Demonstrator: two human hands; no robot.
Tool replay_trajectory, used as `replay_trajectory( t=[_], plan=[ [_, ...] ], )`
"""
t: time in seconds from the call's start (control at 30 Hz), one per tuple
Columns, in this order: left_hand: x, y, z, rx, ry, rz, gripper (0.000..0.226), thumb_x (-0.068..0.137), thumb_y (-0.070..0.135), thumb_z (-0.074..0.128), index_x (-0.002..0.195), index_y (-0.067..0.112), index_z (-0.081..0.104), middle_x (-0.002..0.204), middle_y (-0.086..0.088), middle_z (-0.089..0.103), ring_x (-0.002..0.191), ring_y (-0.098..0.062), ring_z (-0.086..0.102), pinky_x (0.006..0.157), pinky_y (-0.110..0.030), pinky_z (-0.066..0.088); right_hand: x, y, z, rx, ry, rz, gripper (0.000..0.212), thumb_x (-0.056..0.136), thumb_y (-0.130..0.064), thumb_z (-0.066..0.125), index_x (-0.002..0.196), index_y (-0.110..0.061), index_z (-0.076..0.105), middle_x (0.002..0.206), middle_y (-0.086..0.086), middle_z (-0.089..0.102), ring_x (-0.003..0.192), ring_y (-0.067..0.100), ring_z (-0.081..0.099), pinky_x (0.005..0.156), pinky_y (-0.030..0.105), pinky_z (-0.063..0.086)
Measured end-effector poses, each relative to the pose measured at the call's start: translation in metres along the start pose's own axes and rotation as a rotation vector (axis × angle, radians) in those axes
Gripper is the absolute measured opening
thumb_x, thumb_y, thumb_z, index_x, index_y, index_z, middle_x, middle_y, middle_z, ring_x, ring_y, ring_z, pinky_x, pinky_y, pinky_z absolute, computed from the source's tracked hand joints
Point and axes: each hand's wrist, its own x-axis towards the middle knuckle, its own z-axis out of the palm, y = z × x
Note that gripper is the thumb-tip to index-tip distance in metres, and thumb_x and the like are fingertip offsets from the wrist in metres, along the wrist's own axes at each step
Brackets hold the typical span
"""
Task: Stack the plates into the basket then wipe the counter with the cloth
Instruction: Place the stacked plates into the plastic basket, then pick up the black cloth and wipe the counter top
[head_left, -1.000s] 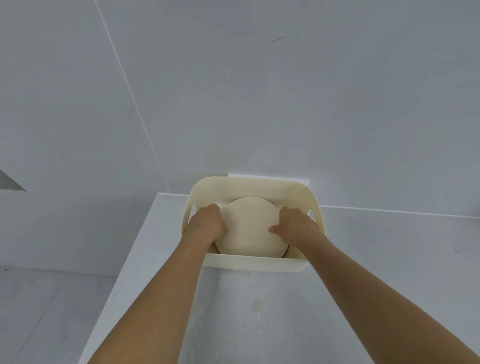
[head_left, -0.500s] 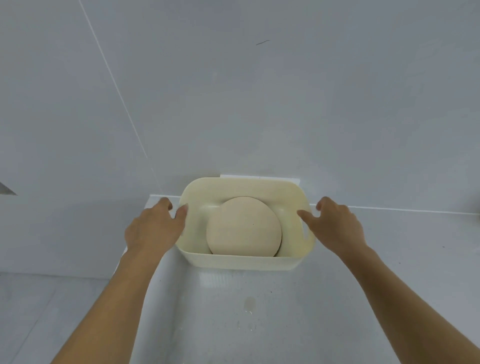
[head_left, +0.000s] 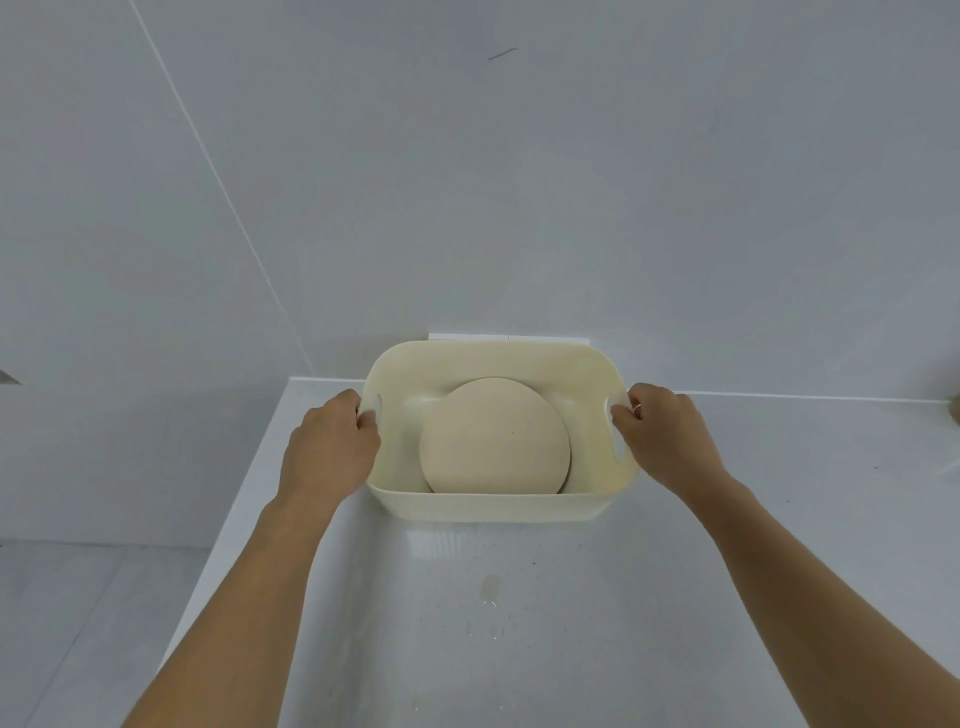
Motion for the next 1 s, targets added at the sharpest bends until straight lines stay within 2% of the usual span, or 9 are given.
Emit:
replay_trajectory(
  t=[0.1, 0.2, 0.3, 0.4, 0.47, 0.57, 0.67, 0.8, 1.0],
  plan=[
    [-0.002, 0.002, -0.005, 0.019, 0.008, -0.018, 0.032, 0.092, 0.035, 0.041, 0.076, 0.009, 0.05, 0.071, -0.006, 0.056, 0.065, -0.027, 0.05, 0.055, -0.032, 0.036, -0.003, -0.001, -0.001, -0.036, -0.008, 0.034, 0.03, 0.088, -0.023, 0.045, 0.063, -0.009, 0.039, 0.057, 0.004, 0.043, 0.058, 0.026, 0.04, 0.051, 0.031, 0.029],
    [-0.009, 0.009, -0.019, 0.074, 0.067, -0.065, 0.044, 0.087, 0.055, 0.042, 0.096, 0.016, 0.058, 0.085, -0.003, 0.062, 0.075, -0.025, 0.053, 0.066, -0.032, 0.038, -0.009, -0.006, -0.012, -0.162, 0.021, 0.008, 0.036, 0.091, -0.044, 0.044, 0.097, -0.011, 0.054, 0.084, 0.007, 0.064, 0.079, 0.031, 0.059, 0.065, 0.034, 0.042],
    [-0.018, 0.024, -0.037, 0.084, 0.234, -0.003, 0.048, 0.086, 0.055, 0.042, 0.108, 0.015, 0.057, 0.094, -0.007, 0.068, 0.082, -0.031, 0.058, 0.067, -0.033, 0.038, -0.024, -0.016, -0.028, -0.179, 0.233, -0.112, 0.045, 0.089, -0.048, 0.047, 0.111, -0.01, 0.054, 0.091, 0.008, 0.068, 0.082, 0.031, 0.063, 0.068, 0.037, 0.045],
    [-0.035, 0.049, -0.048, 0.012, 0.398, 0.193, 0.047, 0.087, 0.05, 0.045, 0.114, 0.013, 0.057, 0.097, -0.007, 0.068, 0.088, -0.031, 0.06, 0.072, -0.039, 0.042, -0.049, -0.024, -0.049, -0.142, 0.487, -0.327, 0.044, 0.086, -0.043, 0.057, 0.107, -0.005, 0.06, 0.087, 0.011, 0.069, 0.077, 0.032, 0.063, 0.067, 0.038, 0.046],
    [-0.053, 0.066, -0.049, -0.027, 0.501, 0.335, 0.048, 0.088, 0.046, 0.047, 0.117, 0.009, 0.057, 0.106, -0.012, 0.067, 0.095, -0.034, 0.059, 0.08, -0.044, 0.043, -0.066, -0.023, -0.062, -0.175, 0.597, -0.417, 0.049, 0.084, -0.044, 0.057, 0.112, -0.004, 0.06, 0.093, 0.012, 0.069, 0.083, 0.031, 0.064, 0.073, 0.041, 0.046],
    [-0.08, 0.087, -0.039, -0.04, 0.563, 0.48, 0.055, 0.088, 0.047, 0.044, 0.125, 0.007, 0.052, 0.123, -0.015, 0.061, 0.112, -0.034, 0.054, 0.094, -0.044, 0.04, -0.089, -0.012, -0.078, -0.214, 0.639, -0.449, 0.063, 0.085, -0.054, 0.049, 0.13, -0.009, 0.049, 0.124, 0.013, 0.06, 0.115, 0.029, 0.056, 0.094, 0.039, 0.036],
    [-0.101, 0.1, -0.024, 0.016, 0.546, 0.562, 0.065, 0.087, 0.051, 0.041, 0.135, 0.009, 0.042, 0.138, -0.015, 0.049, 0.13, -0.033, 0.042, 0.11, -0.045, 0.026, -0.106, 0.007, -0.092, -0.249, 0.62, -0.423, 0.071, 0.085, -0.062, 0.04, 0.141, -0.021, 0.029, 0.148, 0.013, 0.034, 0.138, 0.025, 0.028, 0.111, 0.041, 0.017],
    [-0.13, 0.128, -0.003, 0.067, 0.554, 0.655, 0.069, 0.087, 0.055, 0.037, 0.141, 0.013, 0.032, 0.146, -0.013, 0.036, 0.137, -0.031, 0.029, 0.114, -0.048, 0.016, -0.12, 0.05, -0.115, -0.281, 0.584, -0.351, 0.077, 0.083, -0.067, 0.034, 0.145, -0.028, 0.012, 0.153, 0.01, 0.013, 0.142, 0.021, 0.008, 0.115, 0.042, 0.001],
    [-0.179, 0.197, 0.037, 0.145, 0.598, 0.69, 0.064, 0.09, 0.054, 0.035, 0.142, 0.018, 0.029, 0.148, -0.01, 0.034, 0.139, -0.027, 0.024, 0.115, -0.049, 0.016, -0.131, 0.132, -0.161, -0.307, 0.573, -0.333, 0.077, 0.082, -0.068, 0.035, 0.144, -0.026, 0.017, 0.153, 0.013, 0.017, 0.141, 0.025, 0.016, 0.115, 0.044, 0.004]
  ],
)
